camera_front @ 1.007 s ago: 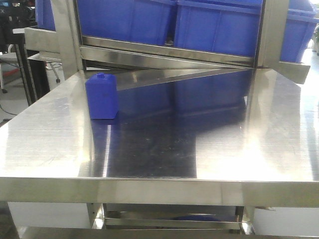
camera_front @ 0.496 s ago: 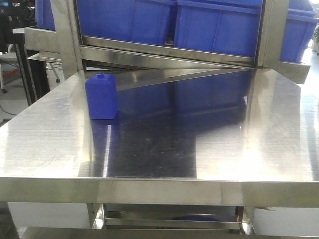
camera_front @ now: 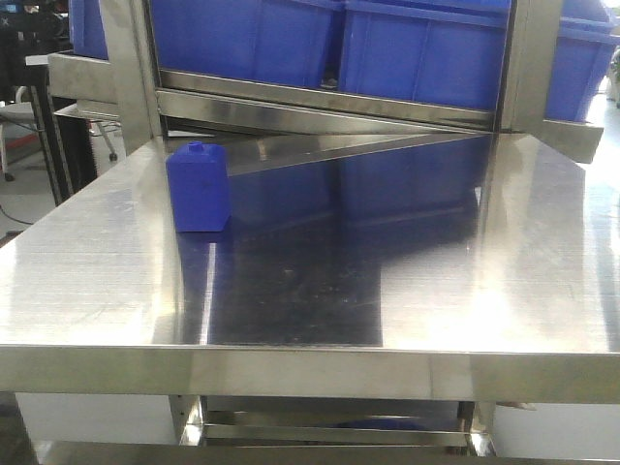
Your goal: Pick and sort blue part to right shelf
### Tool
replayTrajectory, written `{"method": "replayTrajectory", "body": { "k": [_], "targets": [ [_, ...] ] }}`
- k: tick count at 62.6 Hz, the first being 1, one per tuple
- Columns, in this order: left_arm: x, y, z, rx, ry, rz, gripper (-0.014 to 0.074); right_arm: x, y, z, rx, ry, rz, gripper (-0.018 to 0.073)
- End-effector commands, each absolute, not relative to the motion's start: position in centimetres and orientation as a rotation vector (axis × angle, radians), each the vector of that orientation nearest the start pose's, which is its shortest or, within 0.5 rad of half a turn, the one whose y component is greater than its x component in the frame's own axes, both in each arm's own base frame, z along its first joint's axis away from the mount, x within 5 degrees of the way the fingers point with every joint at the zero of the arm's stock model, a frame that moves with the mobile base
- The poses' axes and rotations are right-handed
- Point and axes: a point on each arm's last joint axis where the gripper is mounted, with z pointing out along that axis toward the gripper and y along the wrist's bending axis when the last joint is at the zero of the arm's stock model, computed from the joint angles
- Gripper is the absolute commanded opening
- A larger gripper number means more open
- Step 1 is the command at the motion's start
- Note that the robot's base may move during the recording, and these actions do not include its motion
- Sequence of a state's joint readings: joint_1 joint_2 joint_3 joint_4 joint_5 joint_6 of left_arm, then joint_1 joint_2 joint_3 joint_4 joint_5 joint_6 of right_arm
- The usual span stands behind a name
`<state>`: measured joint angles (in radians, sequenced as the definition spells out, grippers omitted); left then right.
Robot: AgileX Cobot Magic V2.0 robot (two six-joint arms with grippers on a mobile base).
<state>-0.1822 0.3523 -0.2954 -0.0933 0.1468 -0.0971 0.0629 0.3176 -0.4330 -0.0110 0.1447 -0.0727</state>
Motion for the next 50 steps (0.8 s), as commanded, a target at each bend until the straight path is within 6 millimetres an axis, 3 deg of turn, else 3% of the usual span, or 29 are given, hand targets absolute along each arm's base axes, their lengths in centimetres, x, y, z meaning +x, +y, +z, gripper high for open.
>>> {"method": "replayTrajectory", "body": {
  "k": [1, 16, 23, 31, 35, 50],
  "targets": [
    [9.9, -2.2, 29.9, 0.038, 1.63, -0.303, 0.0136, 7.4, 0.4, 34.2, -0.1, 1.399, -0.026, 0.0435],
    [13.4, -4.4, 29.5, 0.153, 1.779, -0.342, 0.018, 7.4, 0.4, 34.2, -0.1, 1.399, -0.026, 0.0435],
    [14.7, -5.7, 29.7, 0.202, 1.819, -0.37, 0.0358, 7.4, 0.4, 34.2, -0.1, 1.399, -0.026, 0.0435],
    [16.6, -7.2, 30.0, 0.243, 1.865, -0.388, 0.0639, 7.4, 0.4, 34.2, -0.1, 1.399, -0.026, 0.0435],
    [17.5, -7.8, 30.2, 0.256, 1.882, -0.392, 0.0703, 7.4, 0.4, 34.2, -0.1, 1.399, -0.026, 0.0435],
    [21.5, -10.6, 30.9, 0.285, 2.08, -0.401, 0.068, 7.4, 0.4, 34.2, -0.1, 1.399, -0.026, 0.0435]
  ]
}}
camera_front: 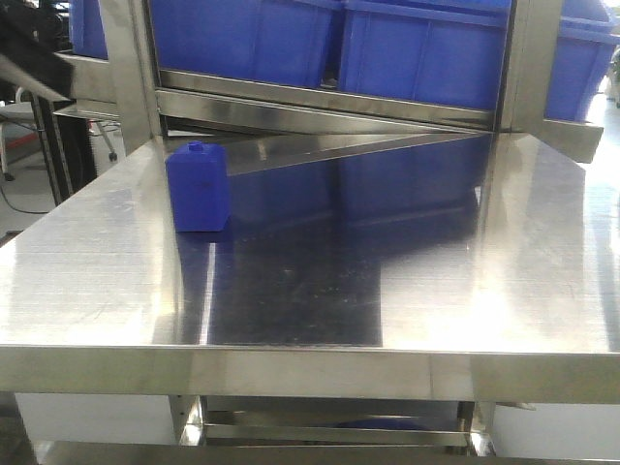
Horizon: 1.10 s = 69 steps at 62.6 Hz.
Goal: Pick and sort blue part to right shelf
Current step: 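Move the left gripper down over the remaining blue part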
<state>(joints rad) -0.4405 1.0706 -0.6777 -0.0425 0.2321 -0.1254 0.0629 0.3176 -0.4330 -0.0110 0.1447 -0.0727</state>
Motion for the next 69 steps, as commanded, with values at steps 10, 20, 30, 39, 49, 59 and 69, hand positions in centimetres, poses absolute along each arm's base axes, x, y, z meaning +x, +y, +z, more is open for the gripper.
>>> {"method": "replayTrajectory", "body": {
  "k": [10, 20, 30, 39, 49, 59, 69],
  "targets": [
    [24.5, -12.2, 31.8, 0.309, 2.214, -0.377, 0.068, 7.4, 0.4, 34.2, -0.1, 1.399, -0.026, 0.0435],
    [27.6, -13.8, 32.8, 0.209, 2.353, -0.4, 0.068, 7.4, 0.4, 34.2, -0.1, 1.399, -0.026, 0.0435],
    [30.7, -15.4, 33.1, 0.182, 2.477, -0.376, 0.068, 7.4, 0.4, 34.2, -0.1, 1.399, -0.026, 0.0435],
    [33.0, -16.5, 33.1, 0.132, 2.546, -0.367, 0.068, 7.4, 0.4, 34.2, -0.1, 1.399, -0.026, 0.0435],
    [35.1, -17.3, 32.8, 0.089, 2.612, -0.327, 0.068, 7.4, 0.4, 34.2, -0.1, 1.399, -0.026, 0.0407],
    [36.7, -17.7, 32.4, 0.026, 2.674, -0.252, 0.068, 7.4, 0.4, 34.2, -0.1, 1.399, -0.026, 0.0407],
    [38.3, -18.2, 31.7, 0.013, 2.709, -0.192, 0.068, 7.4, 0.4, 34.2, -0.1, 1.399, -0.026, 0.0407]
  ]
}}
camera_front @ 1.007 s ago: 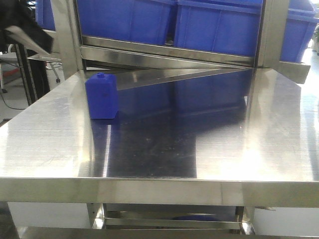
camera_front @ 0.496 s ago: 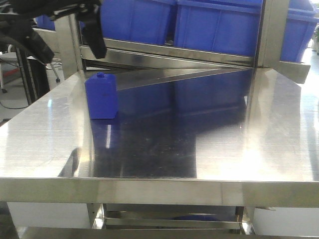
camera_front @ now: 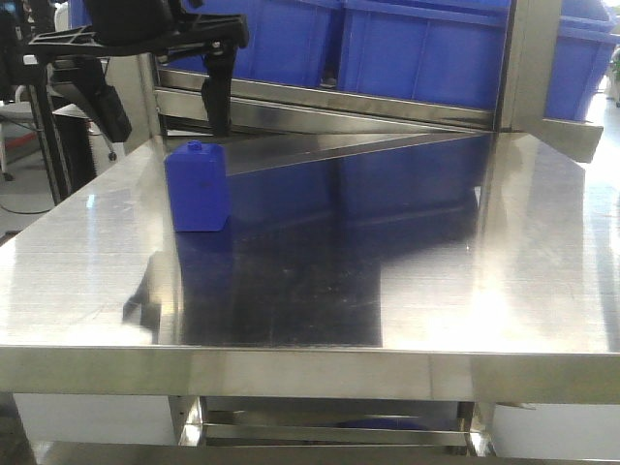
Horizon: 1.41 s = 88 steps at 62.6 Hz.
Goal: Pick and sort blue part to right shelf
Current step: 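Move the left gripper down over the remaining blue part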
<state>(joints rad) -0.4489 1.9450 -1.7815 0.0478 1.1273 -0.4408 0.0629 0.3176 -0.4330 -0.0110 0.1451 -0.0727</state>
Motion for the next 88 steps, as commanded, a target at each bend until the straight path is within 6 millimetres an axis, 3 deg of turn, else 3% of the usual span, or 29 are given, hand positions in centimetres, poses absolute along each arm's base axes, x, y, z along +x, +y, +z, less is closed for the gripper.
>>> {"method": "replayTrajectory", "body": {
  "k": [1, 12, 41, 88],
  "targets": [
    [38.4, -18.3, 31.8, 0.012, 2.706, -0.194, 0.068, 7.4, 0.4, 34.2, -0.1, 1.399, -0.026, 0.0407],
    [39.7, -18.9, 31.1, 0.012, 2.706, -0.194, 0.068, 7.4, 0.4, 34.2, -0.1, 1.399, -0.026, 0.0407],
    [40.6, -19.5, 27.5, 0.007, 2.827, -0.15, 0.068, 7.4, 0.4, 34.2, -0.1, 1.399, -0.026, 0.0407],
    [40.6, -19.6, 27.4, 0.006, 2.827, -0.157, 0.068, 7.4, 0.4, 34.2, -0.1, 1.399, -0.026, 0.0407]
  ]
}}
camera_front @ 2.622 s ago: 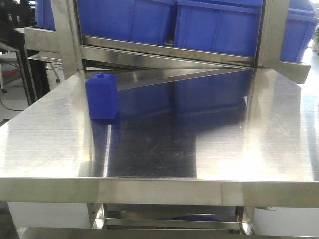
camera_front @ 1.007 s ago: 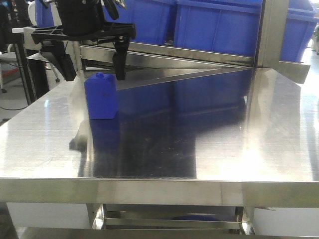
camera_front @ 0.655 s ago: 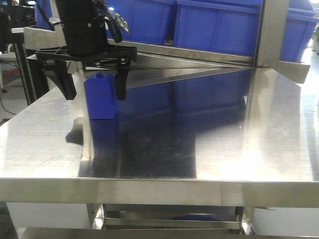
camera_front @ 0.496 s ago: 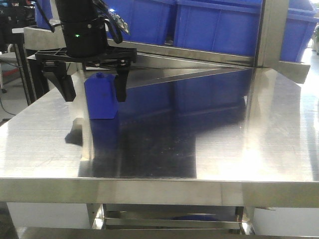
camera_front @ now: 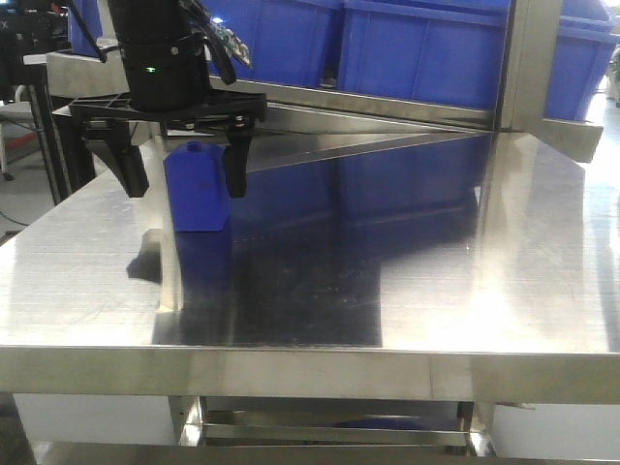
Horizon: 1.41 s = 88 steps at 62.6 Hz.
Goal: Pick and sort blue part to right shelf
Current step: 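Move the left gripper down over the remaining blue part, then close the left gripper on the blue part and lift it up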
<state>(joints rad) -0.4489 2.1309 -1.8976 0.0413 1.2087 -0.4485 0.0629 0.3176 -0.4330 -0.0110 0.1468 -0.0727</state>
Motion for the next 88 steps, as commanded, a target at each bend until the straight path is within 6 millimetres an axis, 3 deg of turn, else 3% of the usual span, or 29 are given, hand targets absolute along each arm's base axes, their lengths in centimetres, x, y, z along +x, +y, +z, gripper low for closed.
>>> {"method": "replayTrajectory", "body": {
  "k": [1, 7, 26, 40, 59, 74, 88],
  "targets": [
    [40.6, -19.6, 27.4, 0.006, 2.827, -0.157, 0.068, 7.4, 0.4, 34.2, -0.1, 1.399, -0.026, 0.0407],
    [40.6, -19.6, 27.4, 0.006, 2.827, -0.157, 0.0667, 7.4, 0.4, 34.2, -0.1, 1.399, -0.026, 0.0407],
    [40.6, -19.6, 27.4, 0.006, 2.827, -0.157, 0.0478, 7.4, 0.4, 34.2, -0.1, 1.399, -0.026, 0.0407],
    [40.6, -19.6, 27.4, 0.006, 2.827, -0.157, 0.0395, 7.4, 0.4, 34.2, -0.1, 1.399, -0.026, 0.0407],
    [40.5, -19.5, 27.6, 0.006, 2.823, -0.16, 0.0387, 7.4, 0.4, 34.2, -0.1, 1.399, -0.026, 0.0407],
    [39.9, -19.2, 29.4, 0.025, 2.789, -0.176, 0.0387, 7.4, 0.4, 34.2, -0.1, 1.399, -0.026, 0.0407],
    [38.5, -18.9, 32.1, 0.301, 2.747, -0.256, 0.0387, 7.4, 0.4, 34.2, -0.1, 1.399, -0.026, 0.0407]
  ]
}}
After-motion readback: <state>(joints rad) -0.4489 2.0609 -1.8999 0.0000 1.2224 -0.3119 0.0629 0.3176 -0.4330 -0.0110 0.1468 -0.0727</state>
